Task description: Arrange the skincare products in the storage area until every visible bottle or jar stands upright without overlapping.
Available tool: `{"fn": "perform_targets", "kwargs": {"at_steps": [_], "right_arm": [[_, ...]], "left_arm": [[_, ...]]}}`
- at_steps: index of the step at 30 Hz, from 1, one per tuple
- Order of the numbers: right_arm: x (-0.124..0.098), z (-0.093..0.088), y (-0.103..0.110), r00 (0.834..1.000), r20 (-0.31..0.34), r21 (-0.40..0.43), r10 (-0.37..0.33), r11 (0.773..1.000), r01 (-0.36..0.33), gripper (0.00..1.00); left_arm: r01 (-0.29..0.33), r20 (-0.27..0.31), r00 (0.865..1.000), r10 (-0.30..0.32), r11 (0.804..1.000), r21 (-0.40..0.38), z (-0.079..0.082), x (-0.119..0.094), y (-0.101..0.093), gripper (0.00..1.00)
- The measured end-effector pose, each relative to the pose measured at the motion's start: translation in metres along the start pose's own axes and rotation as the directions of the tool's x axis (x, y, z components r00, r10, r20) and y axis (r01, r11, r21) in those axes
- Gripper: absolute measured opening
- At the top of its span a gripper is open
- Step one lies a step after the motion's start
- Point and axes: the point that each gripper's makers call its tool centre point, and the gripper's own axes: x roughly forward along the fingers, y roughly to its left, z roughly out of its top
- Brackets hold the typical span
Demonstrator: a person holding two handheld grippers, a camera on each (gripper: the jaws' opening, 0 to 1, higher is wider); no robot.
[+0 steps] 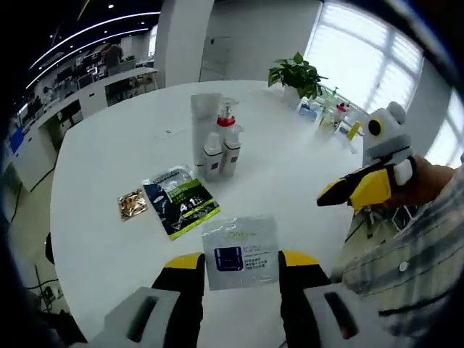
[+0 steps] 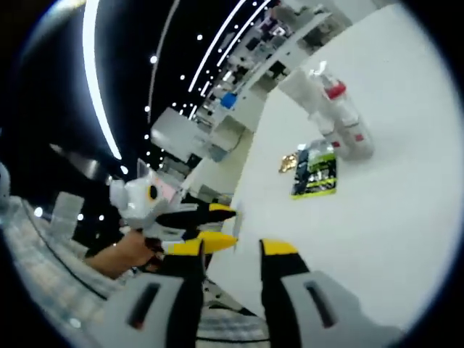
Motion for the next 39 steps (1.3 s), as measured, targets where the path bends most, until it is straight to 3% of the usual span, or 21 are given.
{"fn": "perform_targets", "kwargs": {"at_steps": [6, 13, 18, 26, 33, 39], "right_arm": [[0.004, -0.007, -0.006, 1.000, -0.023, 0.100, -0.003, 0.995, 0.005, 0.29], [0.004, -0.011, -0.006, 1.000, -0.024, 0.153, 0.010, 0.988, -0.007, 0.19], [0.004, -0.013, -0.004, 1.000, -0.017, 0.174, 0.024, 0.984, -0.020, 0.17], [0.010, -0.016, 0.009, 0.993, -0.049, 0.222, 0.105, 0.971, -0.092, 0.02], [0.010, -0.015, 0.014, 0.988, -0.096, 0.151, 0.123, 0.983, -0.108, 0.01], [0.008, -0.002, 0.011, 0.990, -0.075, 0.153, 0.123, 0.982, -0.111, 0.00]], "left_arm": [[0.033, 0.002, 0.999, -0.033, 0.994, 0.106, 0.013, 0.004, -0.043, 0.42], [0.020, -0.011, 1.000, -0.018, 0.977, 0.211, 0.022, 0.001, -0.059, 0.42], [0.002, -0.018, 1.000, 0.003, 0.970, 0.242, 0.023, 0.000, -0.060, 0.42], [-0.022, -0.026, 0.999, 0.031, 0.955, 0.297, 0.021, -0.009, -0.062, 0.41], [-0.016, -0.015, 1.000, 0.021, 0.960, 0.281, 0.021, -0.012, -0.059, 0.41], [0.031, -0.016, 0.999, -0.028, 0.969, 0.244, 0.018, -0.016, -0.055, 0.47]]}}
